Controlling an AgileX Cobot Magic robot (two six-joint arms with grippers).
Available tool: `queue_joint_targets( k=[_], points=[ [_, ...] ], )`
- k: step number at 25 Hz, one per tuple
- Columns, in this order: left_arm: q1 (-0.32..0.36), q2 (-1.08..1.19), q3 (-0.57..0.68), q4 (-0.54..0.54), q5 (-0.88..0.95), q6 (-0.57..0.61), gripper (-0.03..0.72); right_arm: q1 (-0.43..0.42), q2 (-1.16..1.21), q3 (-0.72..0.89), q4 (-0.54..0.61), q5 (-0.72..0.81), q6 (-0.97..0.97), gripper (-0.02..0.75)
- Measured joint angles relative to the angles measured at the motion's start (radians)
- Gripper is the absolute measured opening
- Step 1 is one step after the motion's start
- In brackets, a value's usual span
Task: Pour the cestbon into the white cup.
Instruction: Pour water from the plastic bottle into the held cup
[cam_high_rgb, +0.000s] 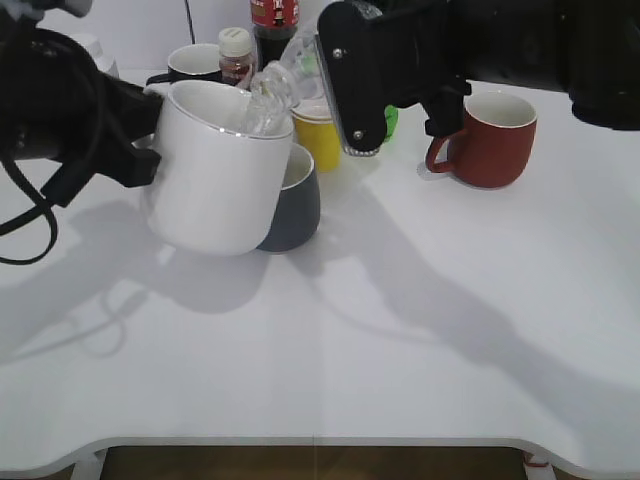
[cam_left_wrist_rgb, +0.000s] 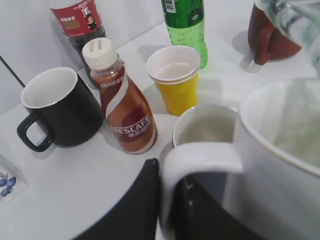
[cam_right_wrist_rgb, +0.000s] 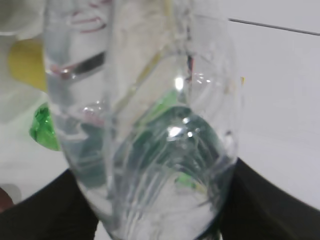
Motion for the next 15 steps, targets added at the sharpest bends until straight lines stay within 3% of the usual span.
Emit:
queue_joint_targets(
  k=[15],
  points=[
    [0.000, 0.000, 0.000, 0.001, 0.004, 0.000, 0.040, 0.000, 0.000, -0.002, -0.008, 0.000, 0.000, 0.452]
  ],
)
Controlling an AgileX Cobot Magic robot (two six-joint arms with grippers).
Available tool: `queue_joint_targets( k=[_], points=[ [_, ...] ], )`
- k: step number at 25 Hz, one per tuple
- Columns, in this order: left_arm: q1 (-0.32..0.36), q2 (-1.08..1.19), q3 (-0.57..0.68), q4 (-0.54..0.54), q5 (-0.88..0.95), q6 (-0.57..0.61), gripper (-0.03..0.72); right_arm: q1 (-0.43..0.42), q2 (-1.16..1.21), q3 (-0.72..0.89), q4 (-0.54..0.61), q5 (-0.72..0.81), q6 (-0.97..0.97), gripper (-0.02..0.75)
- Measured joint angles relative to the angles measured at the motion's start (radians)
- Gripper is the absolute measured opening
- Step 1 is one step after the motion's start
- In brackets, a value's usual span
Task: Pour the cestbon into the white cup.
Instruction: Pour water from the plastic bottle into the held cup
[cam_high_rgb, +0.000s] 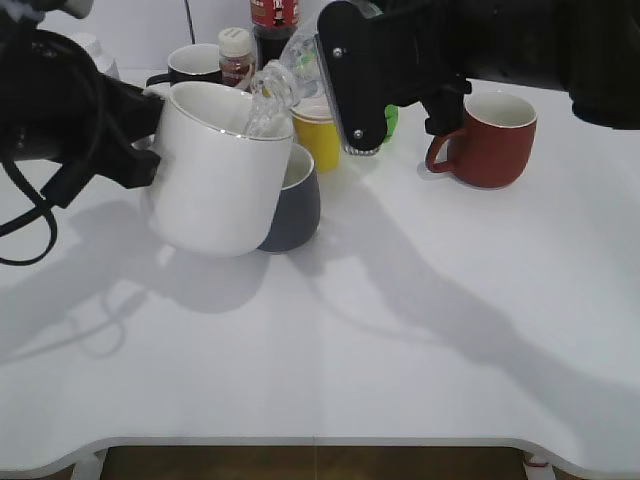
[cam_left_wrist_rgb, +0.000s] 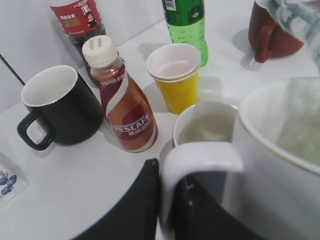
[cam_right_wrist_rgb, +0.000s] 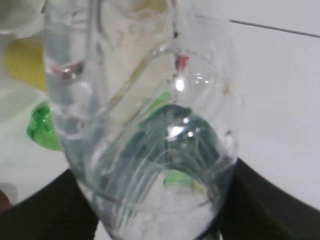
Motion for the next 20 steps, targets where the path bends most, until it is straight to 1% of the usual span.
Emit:
queue_joint_targets(
  k=[3, 4, 6, 9, 12, 15, 18, 20],
  points=[
    [0.000, 0.000, 0.000, 0.000, 0.001, 0.000, 0.040, 0.000, 0.000, 0.000, 0.004, -0.012, 0.001, 0.452],
    [0.000, 0.000, 0.000, 0.000, 0.001, 0.000, 0.040, 0.000, 0.000, 0.000, 0.018, -0.024, 0.013, 0.452],
    [0.000, 0.000, 0.000, 0.001, 0.001, 0.000, 0.040, 0.000, 0.000, 0.000, 0.082, -0.076, 0.062, 0.452],
    [0.000, 0.000, 0.000, 0.003, -0.010, 0.000, 0.040, 0.000, 0.000, 0.000, 0.249, -0.133, 0.154, 0.452],
    [0.001, 0.000, 0.000, 0.003, -0.017, 0.000, 0.040, 0.000, 0.000, 0.000, 0.466, -0.160, 0.181, 0.452],
    [0.014, 0.000, 0.000, 0.004, -0.033, 0.001, 0.040, -0.006, 0.000, 0.000, 0.718, -0.176, 0.203, 0.452],
    [0.044, 0.000, 0.000, 0.010, -0.048, 0.001, 0.040, -0.054, -0.006, 0.026, 0.936, -0.276, 0.259, 0.452],
    [0.077, 0.000, 0.007, 0.003, -0.086, 0.002, 0.040, -0.118, -0.017, 0.080, 1.005, -0.373, 0.324, 0.452]
  ],
)
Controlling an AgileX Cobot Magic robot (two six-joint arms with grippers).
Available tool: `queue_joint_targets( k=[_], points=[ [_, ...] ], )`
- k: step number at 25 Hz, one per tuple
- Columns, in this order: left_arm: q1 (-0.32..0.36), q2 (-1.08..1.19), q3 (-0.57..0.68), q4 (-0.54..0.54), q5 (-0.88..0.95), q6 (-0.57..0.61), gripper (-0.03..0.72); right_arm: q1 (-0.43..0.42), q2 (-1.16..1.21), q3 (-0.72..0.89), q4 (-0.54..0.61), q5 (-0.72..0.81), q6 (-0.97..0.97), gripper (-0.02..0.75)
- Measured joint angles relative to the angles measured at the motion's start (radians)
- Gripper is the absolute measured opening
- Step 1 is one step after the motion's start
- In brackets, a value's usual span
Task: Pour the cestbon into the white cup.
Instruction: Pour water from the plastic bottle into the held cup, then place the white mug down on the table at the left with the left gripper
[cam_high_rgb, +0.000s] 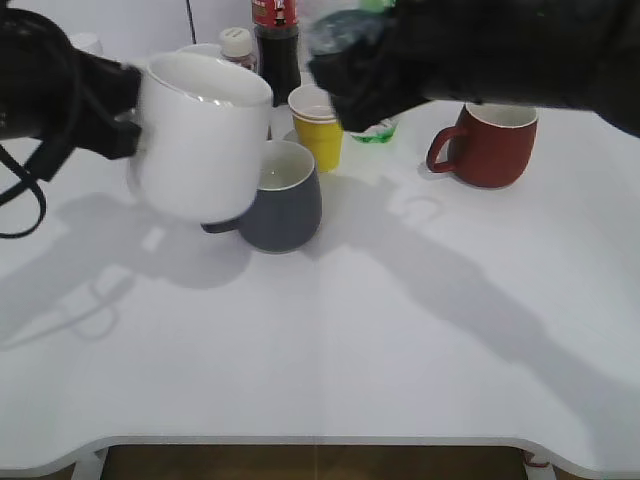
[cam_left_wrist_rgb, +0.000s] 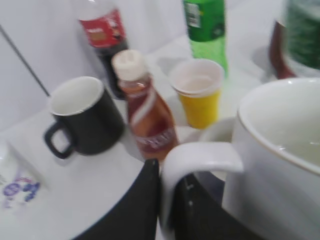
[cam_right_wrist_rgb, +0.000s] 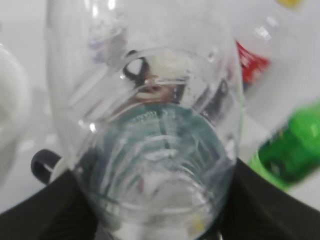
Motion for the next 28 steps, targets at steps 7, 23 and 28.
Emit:
queue_joint_targets(
  k=[7, 23, 28],
  points=[
    [0.234, 0.021, 0.200, -0.079, -0.550, 0.001, 0.040, -0.214, -0.009, 0.297, 0.045, -0.308, 0.160, 0.452],
    [0.401, 0.610, 0.259, -0.200, -1.082, 0.112, 0.040, -0.250, 0.011, 0.423, 0.058, -0.470, 0.174, 0.452],
    [0.401, 0.633, 0.251, -0.195, -1.094, 0.137, 0.040, -0.250, 0.011, 0.423, 0.058, -0.470, 0.174, 0.452]
  ],
)
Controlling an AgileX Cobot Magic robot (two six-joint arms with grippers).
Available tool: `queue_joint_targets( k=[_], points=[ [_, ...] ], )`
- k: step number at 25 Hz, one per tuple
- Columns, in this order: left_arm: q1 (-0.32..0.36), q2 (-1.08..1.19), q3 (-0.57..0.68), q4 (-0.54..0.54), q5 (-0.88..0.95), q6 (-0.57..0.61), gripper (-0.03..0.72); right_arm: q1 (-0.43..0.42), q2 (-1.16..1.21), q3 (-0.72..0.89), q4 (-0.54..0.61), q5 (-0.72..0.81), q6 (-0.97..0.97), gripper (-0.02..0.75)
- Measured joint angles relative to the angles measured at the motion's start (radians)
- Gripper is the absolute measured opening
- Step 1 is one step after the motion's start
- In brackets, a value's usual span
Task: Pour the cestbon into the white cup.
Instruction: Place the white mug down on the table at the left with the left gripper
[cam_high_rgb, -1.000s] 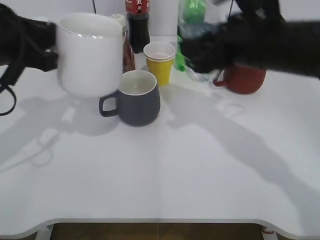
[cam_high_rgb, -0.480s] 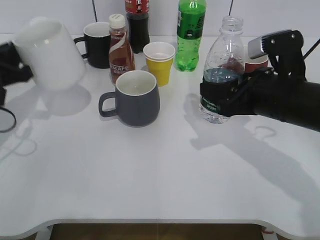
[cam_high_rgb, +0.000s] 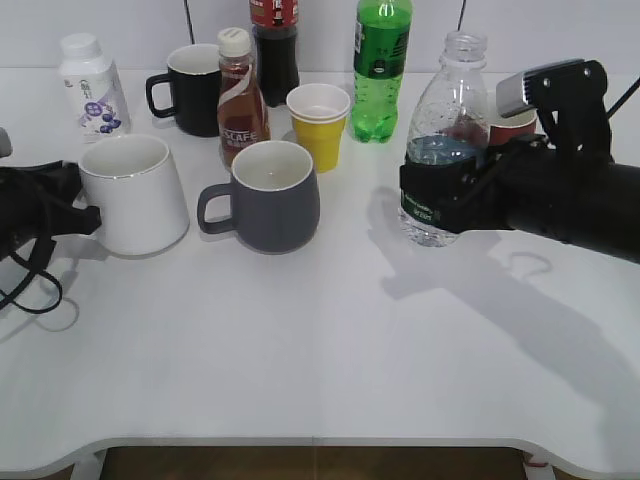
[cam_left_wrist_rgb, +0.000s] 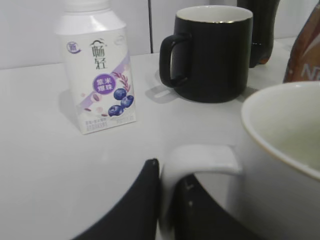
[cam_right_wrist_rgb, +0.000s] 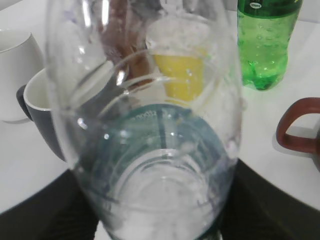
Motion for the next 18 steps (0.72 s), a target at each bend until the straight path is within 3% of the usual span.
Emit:
queue_joint_targets(
  k=[7, 18],
  points=[
    [0.000, 0.009, 0.000, 0.033, -0.013, 0.003, 0.041, 0.000, 0.000, 0.000, 0.000, -0.002, 0.000, 0.452],
    [0.000, 0.009, 0.000, 0.087, -0.041, -0.012, 0.138, 0.000, 0.000, 0.000, 0.000, -0.002, 0.000, 0.452]
  ],
)
